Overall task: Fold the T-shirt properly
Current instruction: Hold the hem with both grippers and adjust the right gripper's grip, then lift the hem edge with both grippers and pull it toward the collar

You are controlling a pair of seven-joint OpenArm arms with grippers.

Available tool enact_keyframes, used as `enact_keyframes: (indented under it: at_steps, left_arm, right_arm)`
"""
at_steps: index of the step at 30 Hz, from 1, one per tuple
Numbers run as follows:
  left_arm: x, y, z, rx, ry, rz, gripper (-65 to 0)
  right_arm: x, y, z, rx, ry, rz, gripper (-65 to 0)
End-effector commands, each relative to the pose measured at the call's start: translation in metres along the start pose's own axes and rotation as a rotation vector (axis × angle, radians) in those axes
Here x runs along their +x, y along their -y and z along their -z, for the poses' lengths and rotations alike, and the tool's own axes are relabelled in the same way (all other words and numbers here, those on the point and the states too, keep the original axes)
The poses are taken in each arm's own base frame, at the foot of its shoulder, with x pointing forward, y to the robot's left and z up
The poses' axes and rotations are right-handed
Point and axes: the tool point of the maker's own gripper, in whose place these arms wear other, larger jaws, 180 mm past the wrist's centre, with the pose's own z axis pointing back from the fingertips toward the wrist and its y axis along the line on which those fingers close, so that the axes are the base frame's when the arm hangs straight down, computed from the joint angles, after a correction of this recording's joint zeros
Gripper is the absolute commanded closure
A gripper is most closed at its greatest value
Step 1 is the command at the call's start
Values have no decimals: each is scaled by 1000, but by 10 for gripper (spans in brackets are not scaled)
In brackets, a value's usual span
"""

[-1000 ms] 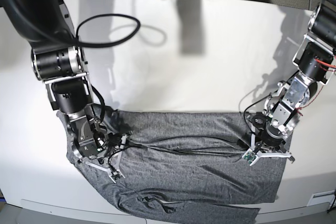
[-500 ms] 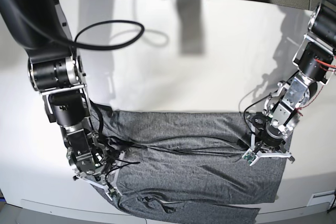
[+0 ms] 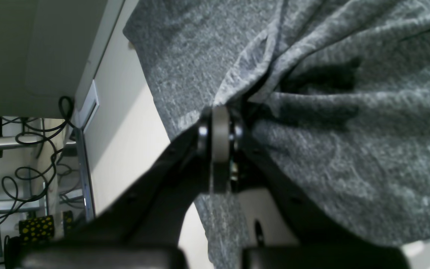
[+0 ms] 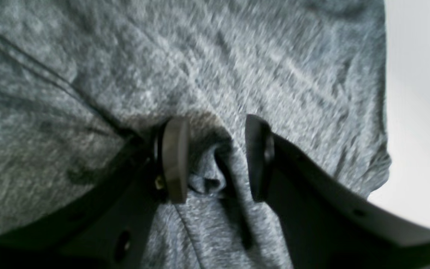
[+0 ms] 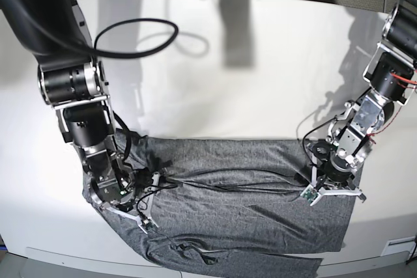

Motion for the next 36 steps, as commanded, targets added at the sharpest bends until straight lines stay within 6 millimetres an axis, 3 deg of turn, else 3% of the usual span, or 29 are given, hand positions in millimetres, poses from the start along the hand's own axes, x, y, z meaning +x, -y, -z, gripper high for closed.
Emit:
enact_keyframes:
  at_steps: [1, 6, 9, 22, 28, 36]
  left_arm:
    - [18, -26, 0, 56, 47, -2, 0]
    - [18, -26, 0, 56, 47, -2, 0]
    - [18, -26, 0, 56, 46, -2, 0]
    - [18, -26, 1, 56, 47, -2, 0]
    - [37, -42, 1, 82, 102, -2, 0]
    - [68, -69, 1, 126, 145, -11, 0]
  right_arm:
    - [23, 15, -6, -33, 57, 7, -178]
    - [10, 7, 1, -16, 61, 16, -149]
    - [15, 11, -1, -23, 65, 17, 0]
    - [50, 36, -15, -84, 103, 11, 0]
    - [55, 64, -23, -174, 115, 42, 0]
    - [46, 80, -26, -202, 109, 53, 0]
